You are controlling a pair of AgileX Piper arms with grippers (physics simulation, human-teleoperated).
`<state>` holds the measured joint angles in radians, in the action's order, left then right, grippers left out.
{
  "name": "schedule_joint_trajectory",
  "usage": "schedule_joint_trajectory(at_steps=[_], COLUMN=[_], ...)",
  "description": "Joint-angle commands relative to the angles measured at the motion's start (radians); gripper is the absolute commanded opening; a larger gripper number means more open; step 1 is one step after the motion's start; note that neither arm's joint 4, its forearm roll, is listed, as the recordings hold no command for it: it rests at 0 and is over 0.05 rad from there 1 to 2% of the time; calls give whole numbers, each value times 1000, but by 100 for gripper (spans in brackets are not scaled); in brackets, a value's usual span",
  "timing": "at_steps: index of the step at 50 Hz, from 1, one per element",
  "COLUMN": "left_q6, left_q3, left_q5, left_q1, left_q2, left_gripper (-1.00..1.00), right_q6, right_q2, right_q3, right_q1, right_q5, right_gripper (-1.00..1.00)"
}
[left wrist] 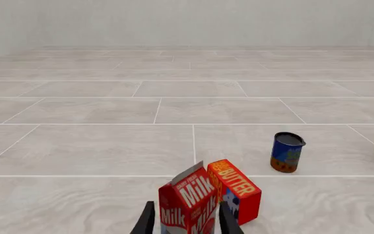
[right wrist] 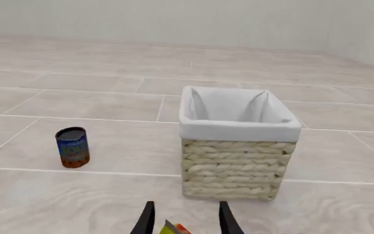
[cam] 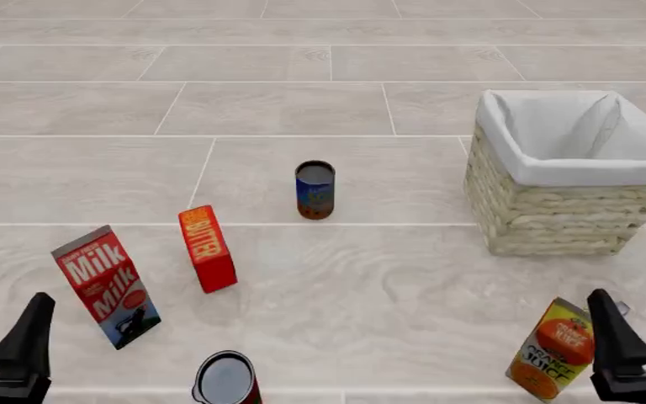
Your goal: Pick the cream cheese and place it in the basket.
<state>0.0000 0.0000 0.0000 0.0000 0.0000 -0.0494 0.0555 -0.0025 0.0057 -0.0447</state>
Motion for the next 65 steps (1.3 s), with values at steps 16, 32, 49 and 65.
schedule_joint_trajectory(at_steps=[16, 32, 49, 65], left_q6=[0, 0, 0, 0], left_q3=[0, 0, 0, 0], left_q5=[0, 0, 0, 0], left_q1=[0, 0, 0, 0], left_q2=[0, 0, 0, 0], left_gripper=[100, 100, 100, 100], right_q6=[85, 254, 296, 184], right_q2=[-54, 160, 505, 708], right_q3=[-131, -514, -731, -587], right_q1=[-43, -145, -233, -429], right_q5=[164, 448, 728, 621], right_gripper=[100, 100, 100, 100])
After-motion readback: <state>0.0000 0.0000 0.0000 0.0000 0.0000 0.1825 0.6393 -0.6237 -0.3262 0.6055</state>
